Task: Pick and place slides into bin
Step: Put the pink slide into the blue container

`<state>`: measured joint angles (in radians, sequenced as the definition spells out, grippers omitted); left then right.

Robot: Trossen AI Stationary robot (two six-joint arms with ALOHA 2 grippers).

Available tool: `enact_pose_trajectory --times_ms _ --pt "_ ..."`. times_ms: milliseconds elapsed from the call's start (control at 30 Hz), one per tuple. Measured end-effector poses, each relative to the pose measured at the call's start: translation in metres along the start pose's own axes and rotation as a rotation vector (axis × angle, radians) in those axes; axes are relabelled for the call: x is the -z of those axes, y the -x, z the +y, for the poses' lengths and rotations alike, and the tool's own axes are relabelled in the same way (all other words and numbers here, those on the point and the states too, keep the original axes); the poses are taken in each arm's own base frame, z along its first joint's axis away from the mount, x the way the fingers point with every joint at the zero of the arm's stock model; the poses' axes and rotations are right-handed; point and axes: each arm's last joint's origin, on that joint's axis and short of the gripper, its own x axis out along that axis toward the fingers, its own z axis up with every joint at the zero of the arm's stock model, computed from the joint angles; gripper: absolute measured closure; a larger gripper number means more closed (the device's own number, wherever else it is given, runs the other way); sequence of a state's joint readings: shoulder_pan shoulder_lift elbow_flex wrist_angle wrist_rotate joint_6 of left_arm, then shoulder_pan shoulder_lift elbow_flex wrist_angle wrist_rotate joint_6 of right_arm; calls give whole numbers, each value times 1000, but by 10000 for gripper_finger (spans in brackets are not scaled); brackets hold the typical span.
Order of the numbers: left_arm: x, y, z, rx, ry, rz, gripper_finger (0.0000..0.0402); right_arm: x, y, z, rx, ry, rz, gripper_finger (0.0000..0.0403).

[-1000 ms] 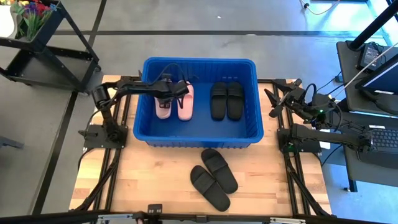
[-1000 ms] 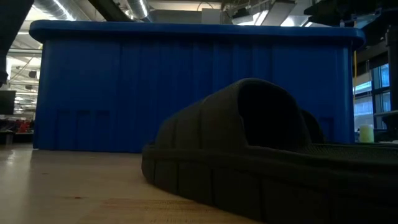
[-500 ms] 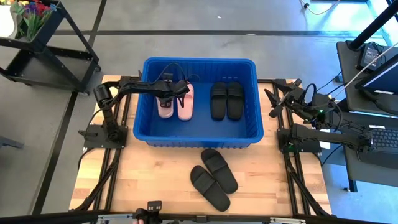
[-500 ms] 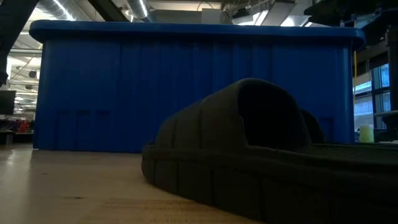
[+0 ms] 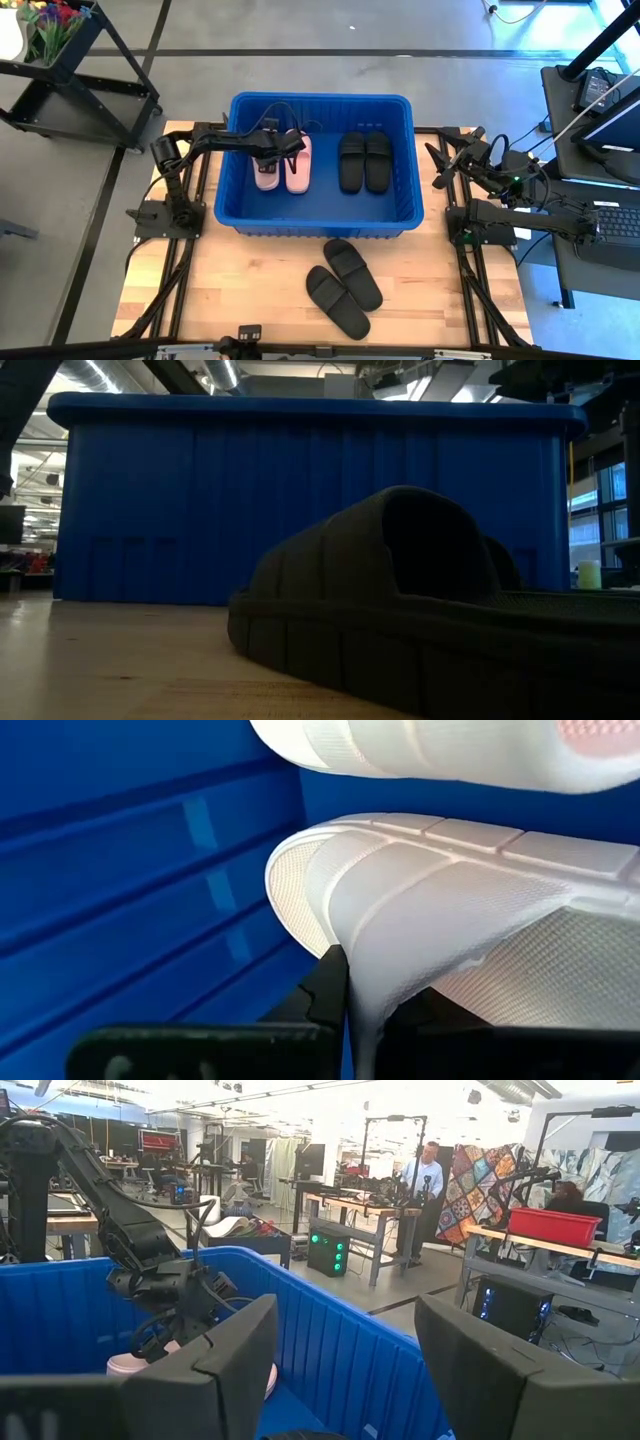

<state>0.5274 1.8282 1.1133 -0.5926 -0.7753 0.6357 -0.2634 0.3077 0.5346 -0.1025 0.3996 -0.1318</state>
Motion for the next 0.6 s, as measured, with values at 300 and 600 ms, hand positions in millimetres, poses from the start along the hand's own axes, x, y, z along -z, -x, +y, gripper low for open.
enact_pose_trajectory --times_ms 300,600 --pt "1 0 0 -9 -8 15 381 0 0 0 1 0 0 164" --pt "3 0 -1 -6 6 37 328 0 0 0 0 -1 0 164"
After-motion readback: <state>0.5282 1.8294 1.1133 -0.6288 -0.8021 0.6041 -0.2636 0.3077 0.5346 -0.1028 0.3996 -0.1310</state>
